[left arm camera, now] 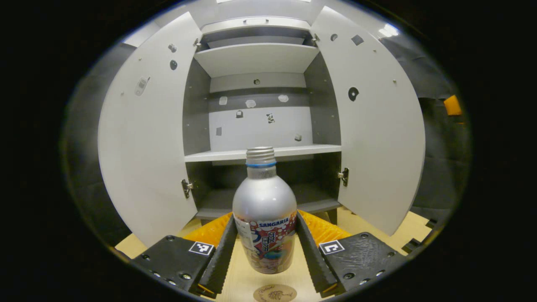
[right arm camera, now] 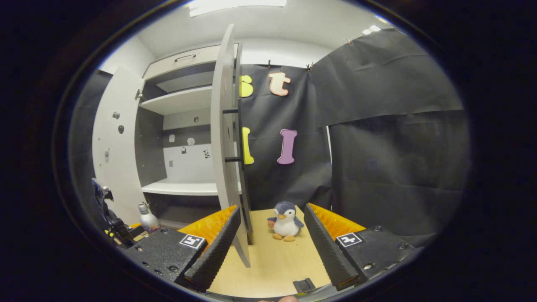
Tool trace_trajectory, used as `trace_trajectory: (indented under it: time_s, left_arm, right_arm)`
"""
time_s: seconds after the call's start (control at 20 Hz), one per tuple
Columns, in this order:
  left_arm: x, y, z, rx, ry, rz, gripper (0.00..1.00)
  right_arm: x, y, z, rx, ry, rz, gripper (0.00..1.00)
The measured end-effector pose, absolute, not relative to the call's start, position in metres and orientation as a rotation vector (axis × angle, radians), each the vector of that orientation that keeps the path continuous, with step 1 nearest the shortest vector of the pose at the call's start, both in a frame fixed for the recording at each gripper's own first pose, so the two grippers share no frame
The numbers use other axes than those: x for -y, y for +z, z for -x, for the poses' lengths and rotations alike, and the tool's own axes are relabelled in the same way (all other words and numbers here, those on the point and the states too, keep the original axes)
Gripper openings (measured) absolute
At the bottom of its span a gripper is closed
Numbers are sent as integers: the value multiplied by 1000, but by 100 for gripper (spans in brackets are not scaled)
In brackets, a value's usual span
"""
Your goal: Grasp the bottle in the cabinet with the left hand and place it on the coaster, then close the right door with the right hand and the left door with the left hand.
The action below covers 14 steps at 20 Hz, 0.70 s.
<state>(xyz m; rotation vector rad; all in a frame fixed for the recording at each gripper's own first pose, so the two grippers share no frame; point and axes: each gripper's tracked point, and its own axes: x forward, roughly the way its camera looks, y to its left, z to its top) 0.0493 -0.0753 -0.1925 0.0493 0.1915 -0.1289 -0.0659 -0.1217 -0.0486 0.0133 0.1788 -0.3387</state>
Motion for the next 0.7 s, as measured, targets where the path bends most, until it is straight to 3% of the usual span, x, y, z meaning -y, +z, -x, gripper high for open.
trace_trajectory:
  time_s: [0.1, 0.25, 0.3, 0.35, 0.7]
  left_arm:
    - [78, -205, -43, -204, -138, -70, 80]
    - [82, -227, -35, -227, -152, -107, 76]
    - [83, -236, -32, -245, -162, -110, 80]
    - [85, -246, -29, -272, -169, -102, 76]
    - [85, -286, -21, -329, -180, -115, 76]
  right_arm:
    - [119, -51, 65, -184, -337, -25, 99]
    - [113, -50, 62, -183, -332, -37, 96]
    - [112, -50, 62, -185, -333, -34, 96]
    - [111, -50, 63, -187, -330, -32, 96]
    - [102, -59, 63, -237, -341, 0, 99]
